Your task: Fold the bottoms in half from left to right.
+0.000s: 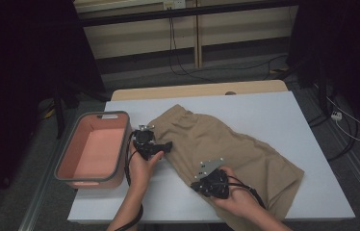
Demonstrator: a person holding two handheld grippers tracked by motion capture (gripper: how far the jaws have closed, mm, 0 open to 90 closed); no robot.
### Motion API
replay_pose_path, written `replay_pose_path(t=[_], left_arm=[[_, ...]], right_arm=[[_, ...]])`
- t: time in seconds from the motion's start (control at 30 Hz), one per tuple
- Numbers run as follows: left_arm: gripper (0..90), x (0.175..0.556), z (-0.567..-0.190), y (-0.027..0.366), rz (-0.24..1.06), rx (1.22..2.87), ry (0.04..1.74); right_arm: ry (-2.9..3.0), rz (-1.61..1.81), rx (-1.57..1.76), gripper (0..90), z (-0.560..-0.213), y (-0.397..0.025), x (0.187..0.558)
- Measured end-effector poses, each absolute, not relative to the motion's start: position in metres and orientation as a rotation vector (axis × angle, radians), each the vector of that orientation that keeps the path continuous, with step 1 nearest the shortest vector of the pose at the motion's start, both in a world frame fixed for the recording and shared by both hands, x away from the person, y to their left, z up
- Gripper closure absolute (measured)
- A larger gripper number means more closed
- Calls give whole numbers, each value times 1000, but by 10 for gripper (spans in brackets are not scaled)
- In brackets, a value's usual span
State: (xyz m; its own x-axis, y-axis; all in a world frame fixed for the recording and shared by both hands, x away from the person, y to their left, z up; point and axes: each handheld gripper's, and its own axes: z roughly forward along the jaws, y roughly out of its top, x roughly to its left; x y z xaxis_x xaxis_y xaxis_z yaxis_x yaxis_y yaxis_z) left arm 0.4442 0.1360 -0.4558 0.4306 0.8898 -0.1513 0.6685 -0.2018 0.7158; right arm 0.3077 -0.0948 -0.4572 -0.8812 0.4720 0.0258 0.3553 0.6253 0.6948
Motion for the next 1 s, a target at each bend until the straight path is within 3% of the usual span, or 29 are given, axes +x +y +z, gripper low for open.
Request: replay_pose_path(t=[1.0], left_arm=[[43,471,-455,134,283,1805,1390]], right_arm=[[2690,1124,691,892,-459,-97,307]])
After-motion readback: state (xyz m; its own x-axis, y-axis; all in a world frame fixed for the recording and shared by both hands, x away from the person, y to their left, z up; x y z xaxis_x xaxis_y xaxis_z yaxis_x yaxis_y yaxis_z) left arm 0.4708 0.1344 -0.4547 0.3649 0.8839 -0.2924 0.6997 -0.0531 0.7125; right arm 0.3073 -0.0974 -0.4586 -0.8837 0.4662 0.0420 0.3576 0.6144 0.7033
